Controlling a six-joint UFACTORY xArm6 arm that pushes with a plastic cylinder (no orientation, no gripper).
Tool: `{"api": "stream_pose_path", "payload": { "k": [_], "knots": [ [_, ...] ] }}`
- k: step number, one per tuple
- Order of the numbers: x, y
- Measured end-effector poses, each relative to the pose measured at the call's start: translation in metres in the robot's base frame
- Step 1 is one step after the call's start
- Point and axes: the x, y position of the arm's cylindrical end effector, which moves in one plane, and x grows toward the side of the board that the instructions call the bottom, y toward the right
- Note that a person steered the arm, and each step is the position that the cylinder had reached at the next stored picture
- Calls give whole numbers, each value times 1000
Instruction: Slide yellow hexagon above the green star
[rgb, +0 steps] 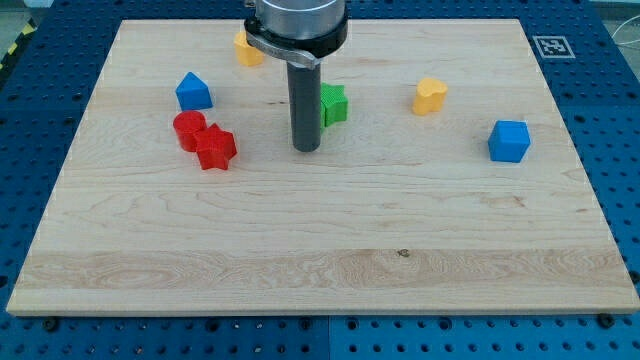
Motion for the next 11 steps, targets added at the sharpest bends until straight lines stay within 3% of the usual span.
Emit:
{"api": "stream_pose_path", "payload": {
  "k": [3,11],
  "knots": [
    [-15,-49],
    [-193,-119]
  ]
}}
